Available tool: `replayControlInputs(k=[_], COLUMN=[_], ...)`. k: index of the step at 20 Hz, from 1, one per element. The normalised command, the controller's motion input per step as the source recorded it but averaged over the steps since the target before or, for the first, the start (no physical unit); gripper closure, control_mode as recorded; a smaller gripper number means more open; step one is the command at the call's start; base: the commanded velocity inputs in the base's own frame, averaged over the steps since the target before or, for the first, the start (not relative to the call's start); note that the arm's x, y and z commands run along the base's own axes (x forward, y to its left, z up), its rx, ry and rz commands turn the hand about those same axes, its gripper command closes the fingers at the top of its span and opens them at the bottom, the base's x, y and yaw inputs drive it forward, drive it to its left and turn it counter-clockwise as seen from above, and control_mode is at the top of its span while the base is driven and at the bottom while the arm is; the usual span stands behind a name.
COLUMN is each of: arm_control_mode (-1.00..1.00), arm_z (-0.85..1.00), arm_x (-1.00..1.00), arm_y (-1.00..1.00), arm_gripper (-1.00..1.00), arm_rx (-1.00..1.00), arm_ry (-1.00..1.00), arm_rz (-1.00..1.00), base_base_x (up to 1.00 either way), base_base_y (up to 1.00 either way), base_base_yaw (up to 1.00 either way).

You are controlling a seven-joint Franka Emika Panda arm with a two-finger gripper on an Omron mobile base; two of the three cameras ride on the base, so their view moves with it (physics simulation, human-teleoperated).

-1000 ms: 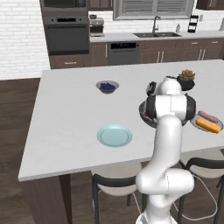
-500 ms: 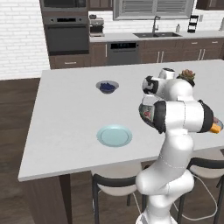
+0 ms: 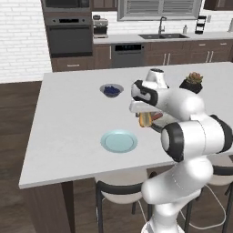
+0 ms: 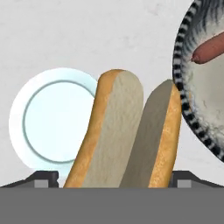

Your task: Place one bun and one sausage from the bowl on each plate.

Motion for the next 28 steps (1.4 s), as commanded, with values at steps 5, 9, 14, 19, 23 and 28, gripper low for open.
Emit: replayControlInputs(k=[5, 9, 14, 19, 23, 28], arm_control_mode=[-1.0, -1.0, -1.0, -1.0, -1.0, -1.0], arm_z=[-0.39, -0.64, -0.3, -0.3, -0.22, -0.13], arm_x=[0.03, 0.14, 0.06, 0.0, 0.02, 0.11], arm_y=[0.58, 0.16, 0.31, 0.28, -0.02, -0.08], arm_gripper=[1.0, 1.0, 1.0, 1.0, 1.0, 1.0], arm_rx=[0.0, 0.01, 0.0, 0.0, 0.0, 0.0], arm_ry=[0.15, 0.24, 0.06, 0.01, 0.0, 0.0], arm_rz=[0.19, 0.09, 0.08, 0.03, 0.0, 0.0], base_base_x=[0.0, 0.0, 0.0, 0.0, 0.0, 0.0], base_base_y=[0.0, 0.0, 0.0, 0.0, 0.0, 0.0], base_base_yaw=[0.0, 0.0, 0.0, 0.0, 0.0, 0.0])
